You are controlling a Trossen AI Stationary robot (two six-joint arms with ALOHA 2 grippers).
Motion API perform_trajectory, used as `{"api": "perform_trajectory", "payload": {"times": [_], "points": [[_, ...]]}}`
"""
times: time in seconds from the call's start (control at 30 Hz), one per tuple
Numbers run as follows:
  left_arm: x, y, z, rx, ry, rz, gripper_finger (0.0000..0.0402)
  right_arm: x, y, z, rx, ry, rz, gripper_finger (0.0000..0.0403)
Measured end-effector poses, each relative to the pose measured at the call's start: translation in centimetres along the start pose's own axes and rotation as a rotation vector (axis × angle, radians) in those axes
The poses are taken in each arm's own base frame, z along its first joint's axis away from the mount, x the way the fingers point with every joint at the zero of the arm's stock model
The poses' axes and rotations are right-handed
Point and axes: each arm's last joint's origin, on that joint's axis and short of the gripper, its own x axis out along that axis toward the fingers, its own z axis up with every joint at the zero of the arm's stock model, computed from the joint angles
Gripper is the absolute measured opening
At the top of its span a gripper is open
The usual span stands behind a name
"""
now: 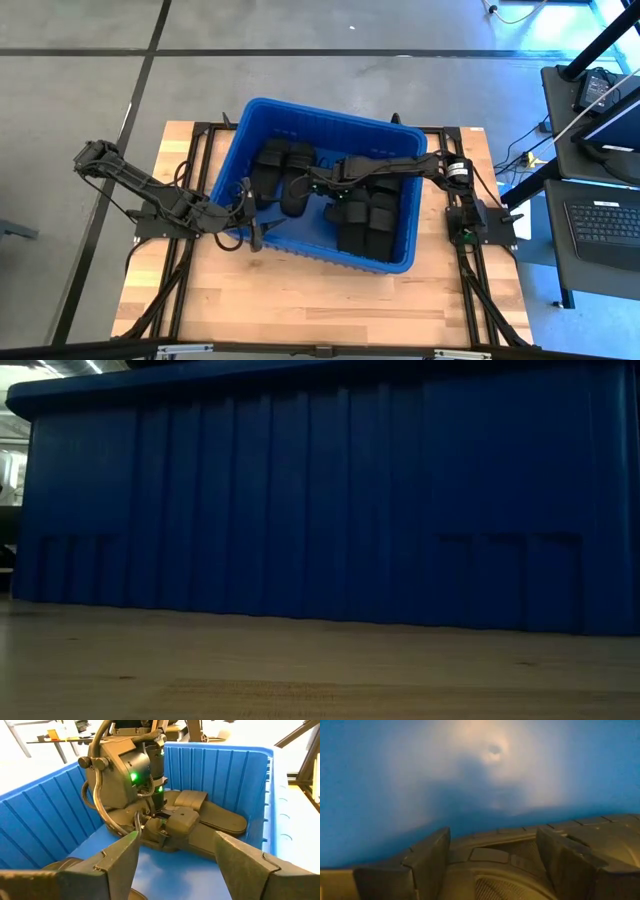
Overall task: Pick and place slides into bin
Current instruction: Put the black slide into the blue bin, then return to Home Position
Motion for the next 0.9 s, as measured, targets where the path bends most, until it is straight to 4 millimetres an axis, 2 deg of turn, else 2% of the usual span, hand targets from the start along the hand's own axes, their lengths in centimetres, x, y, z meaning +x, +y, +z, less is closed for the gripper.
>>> {"api": "perform_trajectory", "payload": {"times": [0.27,0.47,0.67,0.9], "points": [[0.0,0.0,0.0,0.001,0.000,0.000,0.0248,-0.3,0.1,0.3,0.003,-0.020,0.006,0.0296],[0.0,0.0,0.0,0.003,0.002,0.001,0.0248,-2.5,0.2,1.7,0.004,-0.103,0.022,0.0296],[-0.1,-0.1,-0.2,0.013,0.013,-0.002,0.0248,-6.8,-0.1,2.9,-0.010,-0.160,0.018,0.0296],[-1.1,-0.7,0.2,-0.030,-0.018,-0.060,0.0248,-14.3,-1.2,2.4,0.020,-0.242,-0.153,0.0296]]}}
